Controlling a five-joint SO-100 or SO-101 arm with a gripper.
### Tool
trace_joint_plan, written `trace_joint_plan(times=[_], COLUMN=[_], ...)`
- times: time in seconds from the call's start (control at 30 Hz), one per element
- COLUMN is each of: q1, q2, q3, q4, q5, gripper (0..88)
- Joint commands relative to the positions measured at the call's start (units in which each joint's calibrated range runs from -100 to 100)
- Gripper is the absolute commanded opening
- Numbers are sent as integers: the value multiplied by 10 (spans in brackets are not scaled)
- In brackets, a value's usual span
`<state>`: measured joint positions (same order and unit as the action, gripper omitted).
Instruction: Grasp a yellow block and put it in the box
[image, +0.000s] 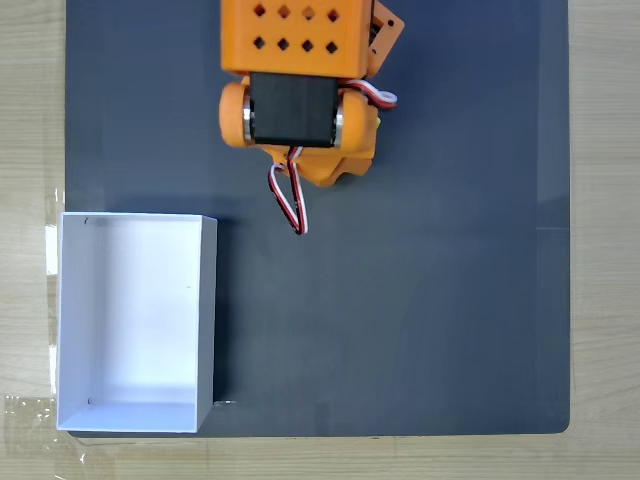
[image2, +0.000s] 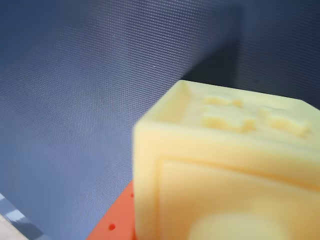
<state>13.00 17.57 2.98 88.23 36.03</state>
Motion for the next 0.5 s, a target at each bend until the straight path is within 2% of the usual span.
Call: trace_joint_plan(times=[0.0,0.23,0.47], q1=[3,-12,-70], q2=[-6,-17,-88], q3=[-12,-28,-56], q4=[-2,-1,-65], q5=[-1,-2,-63], gripper=[188,173,173])
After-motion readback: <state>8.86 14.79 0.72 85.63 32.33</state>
